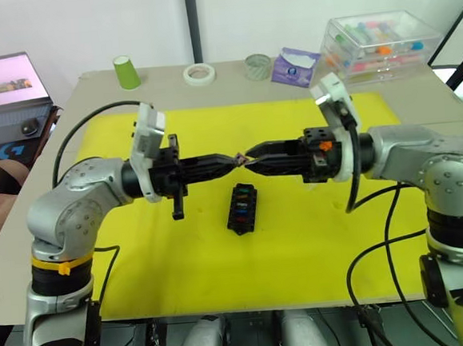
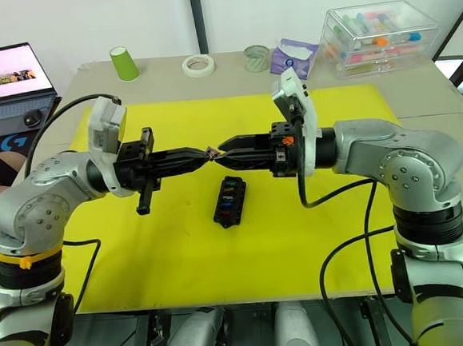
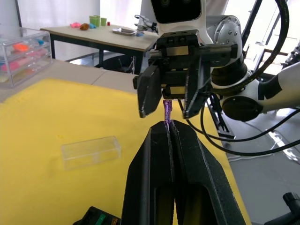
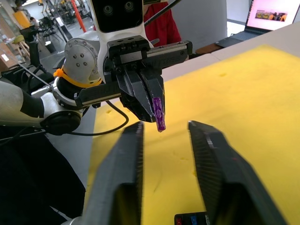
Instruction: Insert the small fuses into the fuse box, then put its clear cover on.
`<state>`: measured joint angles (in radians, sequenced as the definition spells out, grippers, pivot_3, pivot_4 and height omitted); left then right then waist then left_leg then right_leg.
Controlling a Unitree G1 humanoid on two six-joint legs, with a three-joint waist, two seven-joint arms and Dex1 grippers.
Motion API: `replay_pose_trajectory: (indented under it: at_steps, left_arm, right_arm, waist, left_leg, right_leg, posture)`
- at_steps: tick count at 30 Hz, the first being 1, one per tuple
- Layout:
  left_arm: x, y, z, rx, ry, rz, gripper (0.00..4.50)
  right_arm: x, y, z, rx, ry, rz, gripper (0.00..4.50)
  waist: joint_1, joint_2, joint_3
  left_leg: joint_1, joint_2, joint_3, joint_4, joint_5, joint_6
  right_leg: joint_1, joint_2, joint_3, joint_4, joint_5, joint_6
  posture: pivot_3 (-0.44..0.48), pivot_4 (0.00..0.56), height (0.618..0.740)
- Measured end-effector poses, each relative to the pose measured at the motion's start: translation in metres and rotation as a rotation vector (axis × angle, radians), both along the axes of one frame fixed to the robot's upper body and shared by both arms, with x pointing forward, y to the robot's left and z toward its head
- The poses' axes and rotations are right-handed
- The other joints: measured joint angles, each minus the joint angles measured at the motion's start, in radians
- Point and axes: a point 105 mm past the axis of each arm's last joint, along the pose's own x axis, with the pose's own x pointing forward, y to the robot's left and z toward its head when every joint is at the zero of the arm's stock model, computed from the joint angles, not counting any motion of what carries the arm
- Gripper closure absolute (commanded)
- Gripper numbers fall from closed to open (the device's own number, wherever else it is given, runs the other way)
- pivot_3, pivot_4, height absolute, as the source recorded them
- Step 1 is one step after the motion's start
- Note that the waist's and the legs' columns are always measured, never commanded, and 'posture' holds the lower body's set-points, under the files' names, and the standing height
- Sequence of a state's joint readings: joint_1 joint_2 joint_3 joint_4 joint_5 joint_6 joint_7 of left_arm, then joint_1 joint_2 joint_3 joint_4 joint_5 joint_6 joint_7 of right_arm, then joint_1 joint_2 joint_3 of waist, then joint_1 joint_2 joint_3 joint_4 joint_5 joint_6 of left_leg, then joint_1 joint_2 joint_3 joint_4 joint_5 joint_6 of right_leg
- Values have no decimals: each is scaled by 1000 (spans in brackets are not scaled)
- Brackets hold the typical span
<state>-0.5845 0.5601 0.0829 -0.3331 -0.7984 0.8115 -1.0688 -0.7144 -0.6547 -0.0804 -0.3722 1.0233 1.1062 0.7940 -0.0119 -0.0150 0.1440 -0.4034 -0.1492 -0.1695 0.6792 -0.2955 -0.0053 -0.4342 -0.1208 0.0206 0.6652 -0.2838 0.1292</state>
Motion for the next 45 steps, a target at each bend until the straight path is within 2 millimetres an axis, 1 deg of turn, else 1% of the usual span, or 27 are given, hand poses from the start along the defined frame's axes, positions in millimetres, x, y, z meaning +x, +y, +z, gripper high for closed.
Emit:
replay_pose_trajectory:
  at_steps: [1, 2, 12, 15, 17, 19, 21, 22, 24, 26, 30, 33, 36, 40, 45]
  left_arm:
    - [0, 0, 0, 3, -3, 2, 4500]
    - [0, 0, 0, 2, -7, 4, 4500]
    - [0, 2, -1, 20, -5, 7, 4500]
    - [0, 3, -2, 24, -1, 10, 3837]
    - [0, 4, -3, 33, 3, 15, 3188]
    - [0, 8, -8, 61, 12, 22, 2440]
    - [0, 14, -16, 96, 11, 37, 1782]
    - [0, 19, -23, 119, 11, 48, 1359]
    - [-1, 29, -36, 161, 14, 65, 654]
    - [-1, 32, -44, 186, 1, 68, 26]
    - [0, 30, -58, 239, -62, 79, 26]
    - [3, 18, -71, 236, -60, 95, 26]
    - [6, 11, -81, 251, -51, 136, 26]
    - [14, 3, -82, 201, -19, 208, 26]
    - [22, 4, -82, 211, -35, 277, 26]
  right_arm:
    - [0, 0, 0, 0, 0, 3, 4244]
    - [-1, 1, 0, -1, 2, 9, 4446]
    - [-1, 3, -3, -6, 10, 20, 4446]
    - [-1, 3, -3, -8, 11, 23, 4500]
    - [-1, 3, -4, -12, 9, 21, 4500]
    - [1, 1, -7, -51, 3, 1, 4500]
    - [4, -4, -11, -124, -8, -27, 4500]
    - [6, -5, -11, -154, -18, -40, 4500]
    - [8, -6, -10, -237, -51, -67, 4500]
    - [13, -8, -11, -309, -90, -105, 4500]
    - [30, -11, -28, -543, -194, -209, 4500]
    - [36, -6, -47, -636, -210, -228, 4500]
    - [35, 4, -62, -662, -202, -210, 4500]
    - [36, 5, -64, -668, -211, -227, 4500]
    - [40, 4, -64, -683, -233, -239, 4500]
  waist:
    - [0, 0, 0]
    - [0, 0, 0]
    - [0, 0, 0]
    - [1, 0, 0]
    - [0, 0, 0]
    - [-1, 0, 0]
    - [-1, 1, 1]
    - [-1, 1, 1]
    - [-1, 2, 1]
    - [0, 2, 1]
    - [5, 2, 1]
    - [3, 2, 1]
    - [1, 2, 1]
    - [4, 2, 1]
    - [1, 2, 1]
  left_leg:
    - [0, 0, 0, 0, 0, 0]
    - [0, 0, 0, 0, 0, 0]
    - [0, 0, 0, 0, 0, 0]
    - [0, 0, 0, 0, 0, 0]
    - [0, 0, 0, 0, 0, 0]
    - [0, 0, 0, 0, 0, 0]
    - [0, 0, 0, -1, 0, 0]
    - [0, 0, 0, -1, 0, 0]
    - [0, 0, 0, -2, 0, 0]
    - [0, 0, 0, -1, 0, 0]
    - [0, 0, 0, -1, 0, 0]
    - [-1, 0, 0, -1, 0, 0]
    - [-1, 0, 0, -1, 0, 0]
    - [-1, 0, 0, 0, 0, 0]
    - [-1, 0, 0, -1, 0, 0]
  right_leg:
    - [0, 0, 0, 0, 0, 0]
    - [0, 0, 0, 0, 0, 0]
    - [0, 0, 0, 0, 0, 0]
    - [0, 0, 0, 0, 0, 0]
    - [0, 0, 0, 0, 0, 0]
    - [0, 0, 0, 0, 0, 0]
    - [0, 0, 0, 0, 0, 0]
    - [0, 0, 0, 0, 0, 0]
    - [-1, 0, 0, 0, 0, 0]
    - [-1, 0, 0, -1, 0, 0]
    - [0, -1, 0, -1, 0, 0]
    - [-1, -1, 0, -1, 0, 0]
    - [-2, -1, 0, -1, 0, 0]
    - [-1, -1, 0, -1, 0, 0]
    - [-2, 0, 0, 0, 0, 0]
  posture:
    - [0, 150, 740]
    - [0, 150, 740]
    - [0, 150, 740]
    - [0, 150, 740]
    - [0, 150, 740]
    - [0, 150, 740]
    - [0, 150, 740]
    - [0, 150, 740]
    - [0, 150, 740]
    - [0, 150, 740]
    - [0, 150, 740]
    - [0, 150, 740]
    - [0, 150, 740]
    - [0, 150, 740]
    - [0, 150, 740]
